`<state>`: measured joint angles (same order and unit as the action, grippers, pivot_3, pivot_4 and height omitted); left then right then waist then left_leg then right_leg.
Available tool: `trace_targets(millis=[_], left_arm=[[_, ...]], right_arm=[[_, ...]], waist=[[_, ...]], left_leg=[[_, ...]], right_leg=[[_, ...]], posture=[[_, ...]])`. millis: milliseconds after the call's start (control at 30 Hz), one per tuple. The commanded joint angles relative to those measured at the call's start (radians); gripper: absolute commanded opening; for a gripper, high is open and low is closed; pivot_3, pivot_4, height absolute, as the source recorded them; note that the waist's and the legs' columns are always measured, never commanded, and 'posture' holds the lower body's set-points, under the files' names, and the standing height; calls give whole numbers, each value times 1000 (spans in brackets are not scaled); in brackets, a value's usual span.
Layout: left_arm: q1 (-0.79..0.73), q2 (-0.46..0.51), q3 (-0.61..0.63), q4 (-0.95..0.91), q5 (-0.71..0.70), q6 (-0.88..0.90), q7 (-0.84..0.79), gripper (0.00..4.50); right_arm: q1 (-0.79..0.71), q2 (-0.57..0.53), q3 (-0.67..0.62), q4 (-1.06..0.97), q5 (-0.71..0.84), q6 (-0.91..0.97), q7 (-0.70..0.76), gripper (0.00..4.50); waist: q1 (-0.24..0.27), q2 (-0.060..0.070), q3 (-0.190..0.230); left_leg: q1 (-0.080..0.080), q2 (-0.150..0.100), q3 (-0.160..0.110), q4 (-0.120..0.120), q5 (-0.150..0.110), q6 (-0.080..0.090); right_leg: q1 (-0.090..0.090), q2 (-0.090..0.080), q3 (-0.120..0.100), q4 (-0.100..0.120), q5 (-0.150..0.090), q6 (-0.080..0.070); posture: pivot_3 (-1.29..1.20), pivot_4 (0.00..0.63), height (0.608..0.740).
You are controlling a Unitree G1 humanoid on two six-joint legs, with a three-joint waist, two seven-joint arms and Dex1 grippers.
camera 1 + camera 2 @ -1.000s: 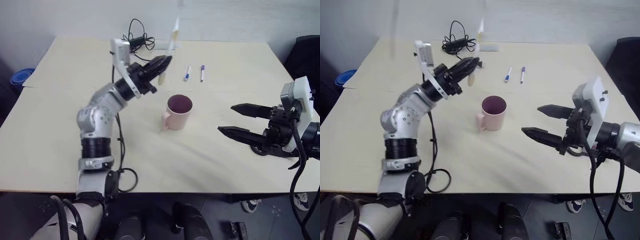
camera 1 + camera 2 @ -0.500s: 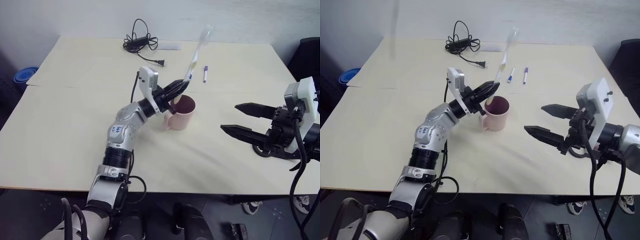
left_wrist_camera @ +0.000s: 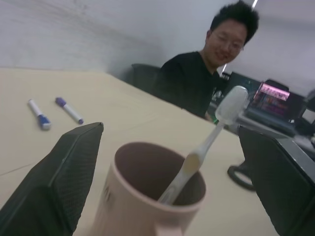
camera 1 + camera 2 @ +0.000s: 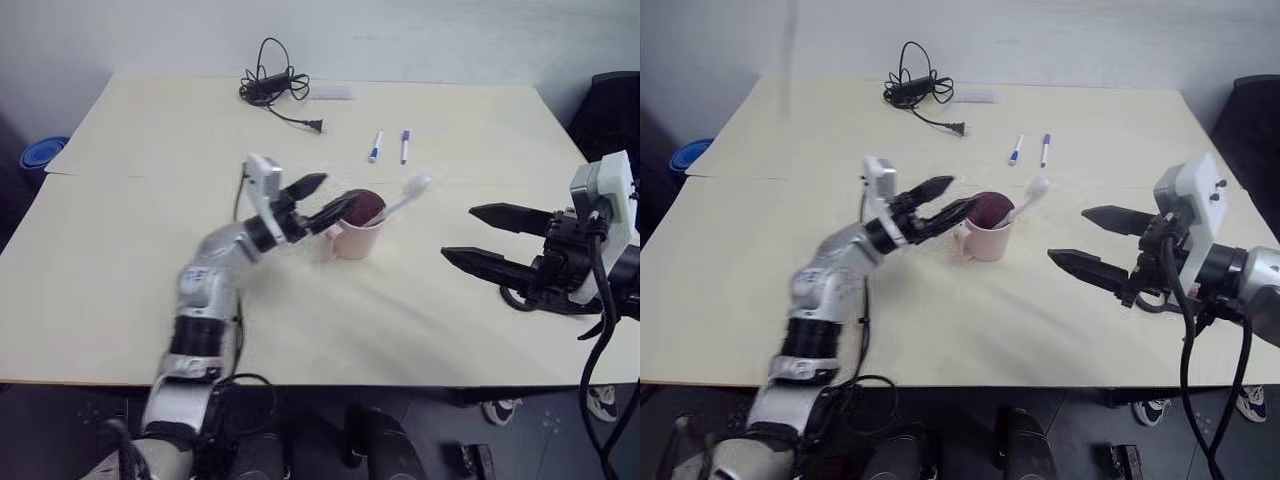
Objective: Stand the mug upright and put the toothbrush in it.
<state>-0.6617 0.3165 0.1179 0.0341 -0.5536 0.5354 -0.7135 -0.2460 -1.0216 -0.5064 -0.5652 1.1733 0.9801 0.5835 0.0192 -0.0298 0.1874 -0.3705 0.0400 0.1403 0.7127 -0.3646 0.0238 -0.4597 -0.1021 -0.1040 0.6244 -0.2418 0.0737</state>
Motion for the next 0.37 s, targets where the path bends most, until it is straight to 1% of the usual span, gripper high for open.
trace_targets(millis=[33, 133, 200, 267, 300, 367], left_arm=[[13, 211, 54, -176, -92, 135, -127, 4465], [36, 501, 64, -204, -93, 146, -365, 4465], [55, 664, 61, -182, -69, 89, -529, 4465], [59, 773, 59, -142, -38, 20, -641, 4465], [51, 812, 56, -116, -24, -4, -677, 4465], [36, 861, 50, -63, -5, -34, -724, 4465]], right_arm=[[-4, -20, 15, 35, -54, -48, 67, 4500], [10, -57, 49, 97, -132, -82, 173, 4500], [32, -98, 62, 140, -183, -108, 266, 4500], [57, -140, 65, 180, -220, -131, 366, 4500], [65, -159, 64, 202, -237, -144, 414, 4500], [62, -184, 64, 243, -263, -165, 478, 4500]], waist=[[1, 0, 0], [2, 1, 0], [6, 2, 1], [8, 3, 1], [8, 3, 1], [8, 3, 1]], left_leg=[[0, 0, 0, 0, 0, 0], [0, 1, 1, 1, -1, -1], [0, 1, 2, 1, -2, -1], [0, 1, 3, 1, -3, -1], [-1, 1, 4, 2, -3, -1], [0, 1, 5, 2, -3, -1]], right_leg=[[0, 0, 0, 0, 0, 0], [0, 1, 0, 0, 0, 0], [0, 2, 0, -2, -1, -1], [1, 3, -1, -3, -1, -1], [1, 3, -1, -4, -1, -1], [1, 3, -1, -4, -1, -1]], posture=[[0, 150, 740], [0, 150, 740], [0, 150, 740], [0, 150, 740], [0, 150, 740], [0, 150, 740]])
